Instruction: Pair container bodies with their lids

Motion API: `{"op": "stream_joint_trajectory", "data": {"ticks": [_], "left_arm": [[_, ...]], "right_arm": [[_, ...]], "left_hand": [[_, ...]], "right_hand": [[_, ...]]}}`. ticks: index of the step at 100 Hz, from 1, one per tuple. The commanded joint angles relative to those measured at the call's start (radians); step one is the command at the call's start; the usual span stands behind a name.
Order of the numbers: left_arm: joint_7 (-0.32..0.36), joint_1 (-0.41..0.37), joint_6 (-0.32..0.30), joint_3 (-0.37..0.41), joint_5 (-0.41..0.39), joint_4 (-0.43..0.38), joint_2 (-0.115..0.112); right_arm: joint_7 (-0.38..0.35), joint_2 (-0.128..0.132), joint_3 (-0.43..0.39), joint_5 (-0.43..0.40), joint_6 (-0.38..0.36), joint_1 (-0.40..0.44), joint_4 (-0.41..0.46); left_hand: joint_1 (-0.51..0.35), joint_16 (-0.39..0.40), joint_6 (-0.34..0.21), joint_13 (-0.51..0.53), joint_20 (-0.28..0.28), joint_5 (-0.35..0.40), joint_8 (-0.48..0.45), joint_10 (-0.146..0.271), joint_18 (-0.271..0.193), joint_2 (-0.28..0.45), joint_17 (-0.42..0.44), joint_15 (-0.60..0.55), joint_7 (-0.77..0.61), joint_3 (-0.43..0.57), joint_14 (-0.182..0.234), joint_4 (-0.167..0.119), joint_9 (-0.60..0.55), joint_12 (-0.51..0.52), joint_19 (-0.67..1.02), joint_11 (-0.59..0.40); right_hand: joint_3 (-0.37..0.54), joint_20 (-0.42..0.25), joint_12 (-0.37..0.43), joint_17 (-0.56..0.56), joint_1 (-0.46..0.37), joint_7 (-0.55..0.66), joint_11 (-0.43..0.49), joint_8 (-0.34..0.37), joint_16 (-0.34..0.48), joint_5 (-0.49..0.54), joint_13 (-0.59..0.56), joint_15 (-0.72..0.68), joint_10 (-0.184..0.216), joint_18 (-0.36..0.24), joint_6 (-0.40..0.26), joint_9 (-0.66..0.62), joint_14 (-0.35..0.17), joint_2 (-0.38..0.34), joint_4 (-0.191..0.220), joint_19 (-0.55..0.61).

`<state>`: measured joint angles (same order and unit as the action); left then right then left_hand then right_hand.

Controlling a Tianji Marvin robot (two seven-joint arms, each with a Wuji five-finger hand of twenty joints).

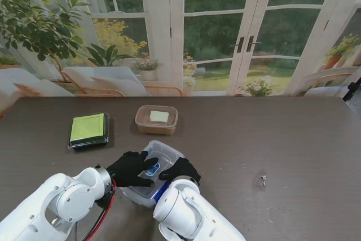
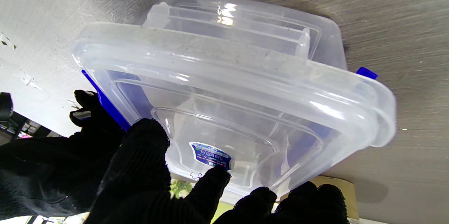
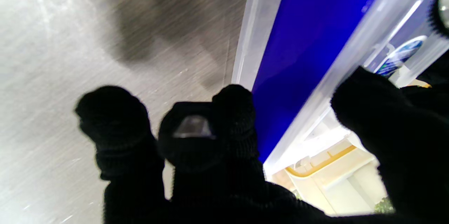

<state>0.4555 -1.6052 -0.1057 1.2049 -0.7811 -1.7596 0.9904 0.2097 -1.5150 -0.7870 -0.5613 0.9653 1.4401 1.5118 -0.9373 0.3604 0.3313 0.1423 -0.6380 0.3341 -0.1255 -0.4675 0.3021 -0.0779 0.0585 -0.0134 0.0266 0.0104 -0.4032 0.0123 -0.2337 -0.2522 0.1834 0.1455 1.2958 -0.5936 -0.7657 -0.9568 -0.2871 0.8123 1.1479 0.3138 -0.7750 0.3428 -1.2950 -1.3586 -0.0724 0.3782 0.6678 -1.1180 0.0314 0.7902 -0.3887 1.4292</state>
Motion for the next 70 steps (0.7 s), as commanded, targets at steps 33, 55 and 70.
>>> {"op": "stream_joint_trajectory", "data": {"ticks": [33, 55, 70], "left_arm": [[0.05, -0.025, 0.005, -0.021, 0.001, 0.029, 0.002], [0.054, -0.022, -0.001, -0.02, -0.004, 0.029, 0.001], [0.054, -0.02, -0.007, -0.018, -0.009, 0.031, 0.001]], "right_arm": [[-0.082, 0.05, 0.032, 0.049, 0.048, 0.011, 0.007], [-0.083, 0.139, 0.093, 0.086, 0.048, -0.042, 0.044], [-0.119, 0.182, 0.115, 0.04, 0.048, -0.08, 0.052]], "left_hand": [[0.021, 0.011, -0.026, 0.021, -0.017, 0.034, -0.017, 0.122, -0.054, 0.059, 0.001, -0.052, -0.04, -0.021, 0.062, -0.016, -0.114, -0.061, -0.019, -0.194], [0.021, 0.011, -0.027, 0.022, -0.017, 0.034, -0.016, 0.122, -0.054, 0.06, 0.0, -0.052, -0.039, -0.022, 0.063, -0.016, -0.118, -0.061, -0.018, -0.195], [0.021, 0.011, -0.028, 0.022, -0.017, 0.032, -0.016, 0.121, -0.053, 0.06, -0.001, -0.052, -0.038, -0.022, 0.061, -0.016, -0.119, -0.061, -0.018, -0.195]], "right_hand": [[0.027, -0.067, -0.063, 0.044, 0.018, 0.013, 0.009, -0.029, 0.025, -0.016, -0.017, 0.006, -0.011, 0.064, -0.42, 0.077, 0.064, -0.262, 0.301, 0.03], [-0.131, -0.083, -0.057, 0.178, 0.138, -0.01, -0.012, -0.044, 0.092, -0.078, -0.014, 0.107, -0.027, 0.044, -0.456, 0.234, 0.101, -0.281, 0.305, 0.067], [-0.206, -0.097, -0.039, 0.272, 0.168, -0.016, -0.03, -0.054, 0.094, -0.111, 0.074, 0.116, -0.043, 0.02, -0.482, 0.358, 0.107, -0.318, 0.31, 0.068]]}}
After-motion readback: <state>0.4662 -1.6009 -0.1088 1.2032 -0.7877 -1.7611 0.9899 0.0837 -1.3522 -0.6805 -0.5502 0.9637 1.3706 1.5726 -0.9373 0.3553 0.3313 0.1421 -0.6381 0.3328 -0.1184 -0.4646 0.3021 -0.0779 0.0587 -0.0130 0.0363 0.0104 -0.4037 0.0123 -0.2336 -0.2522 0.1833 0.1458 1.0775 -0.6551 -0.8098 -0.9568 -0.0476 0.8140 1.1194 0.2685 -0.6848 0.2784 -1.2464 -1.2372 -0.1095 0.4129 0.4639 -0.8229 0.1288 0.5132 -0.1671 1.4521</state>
